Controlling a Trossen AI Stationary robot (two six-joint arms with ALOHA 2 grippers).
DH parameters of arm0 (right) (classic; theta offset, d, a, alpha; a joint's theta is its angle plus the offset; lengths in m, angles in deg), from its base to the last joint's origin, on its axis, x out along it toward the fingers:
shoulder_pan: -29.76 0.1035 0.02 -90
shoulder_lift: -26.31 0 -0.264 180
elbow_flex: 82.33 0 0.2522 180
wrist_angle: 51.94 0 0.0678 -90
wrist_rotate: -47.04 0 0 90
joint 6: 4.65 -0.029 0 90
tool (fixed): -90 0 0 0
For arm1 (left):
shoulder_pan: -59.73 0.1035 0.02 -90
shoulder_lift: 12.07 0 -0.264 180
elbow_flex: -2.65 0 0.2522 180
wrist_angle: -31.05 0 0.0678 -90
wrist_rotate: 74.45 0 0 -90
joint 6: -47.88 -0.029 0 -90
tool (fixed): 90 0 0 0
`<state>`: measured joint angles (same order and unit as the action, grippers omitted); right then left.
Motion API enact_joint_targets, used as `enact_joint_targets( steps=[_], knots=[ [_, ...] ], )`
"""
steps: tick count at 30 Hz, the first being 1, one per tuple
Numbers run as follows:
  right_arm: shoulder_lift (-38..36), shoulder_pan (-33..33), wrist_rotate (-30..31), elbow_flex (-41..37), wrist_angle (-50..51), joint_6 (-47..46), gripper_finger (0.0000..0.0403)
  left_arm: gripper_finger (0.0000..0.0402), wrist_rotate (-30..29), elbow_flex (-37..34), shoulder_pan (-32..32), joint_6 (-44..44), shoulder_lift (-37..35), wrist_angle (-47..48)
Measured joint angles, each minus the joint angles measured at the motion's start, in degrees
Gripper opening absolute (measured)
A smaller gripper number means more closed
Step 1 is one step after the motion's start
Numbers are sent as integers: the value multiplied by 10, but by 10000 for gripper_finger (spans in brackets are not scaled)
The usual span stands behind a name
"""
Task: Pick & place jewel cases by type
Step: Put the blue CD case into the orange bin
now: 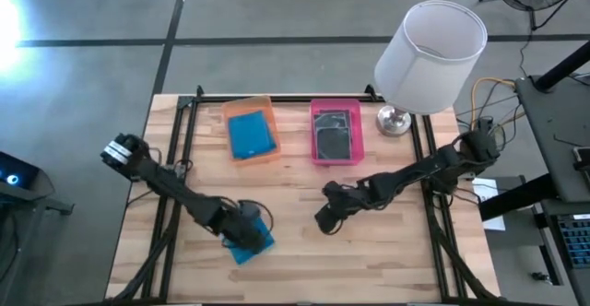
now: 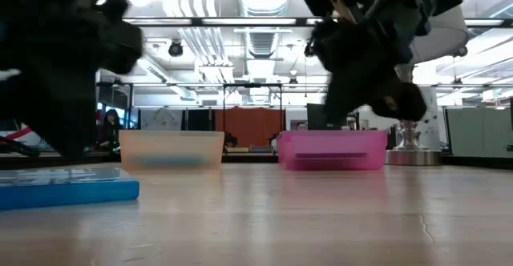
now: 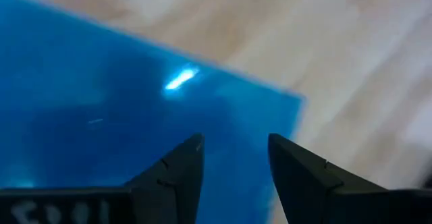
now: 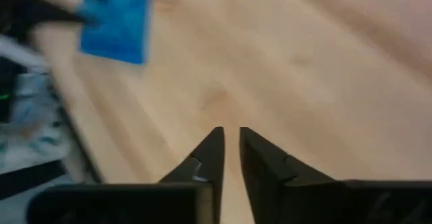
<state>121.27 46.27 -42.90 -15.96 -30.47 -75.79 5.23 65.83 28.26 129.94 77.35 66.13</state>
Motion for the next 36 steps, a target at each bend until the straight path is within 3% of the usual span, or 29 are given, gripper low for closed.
enact_joint_targets(
  steps=[6, 9, 11, 15, 20, 24, 28, 32, 36],
  knots=[
    [67, -1, -19, 54, -26, 59, 101, 128, 77, 72, -42, -17, -47, 257],
    [117, -3, -60, 114, -27, 111, 114, 103, 142, 75, -80, 5, -54, 287],
    [150, -7, -63, 156, -23, 133, 116, 79, 148, 67, -103, 54, -54, 290],
    [206, -33, -65, 233, -28, 122, 107, 17, 97, 36, -148, 215, -55, 282],
    [262, -74, -120, 283, -35, 108, 80, 1, -41, -17, -205, 451, -63, 215],
    [291, -88, -172, 316, -37, 110, 86, 2, -115, -56, -245, 524, -61, 120],
    [315, -86, -181, 342, -36, 111, 130, 25, -119, -68, -244, 524, -56, 94],
    [337, -83, -185, 366, -38, 111, 190, 76, -109, -80, -246, 521, -57, 89],
    [365, -83, -197, 380, -36, 98, 244, 123, -98, -121, -248, 521, -57, 13]
  ],
)
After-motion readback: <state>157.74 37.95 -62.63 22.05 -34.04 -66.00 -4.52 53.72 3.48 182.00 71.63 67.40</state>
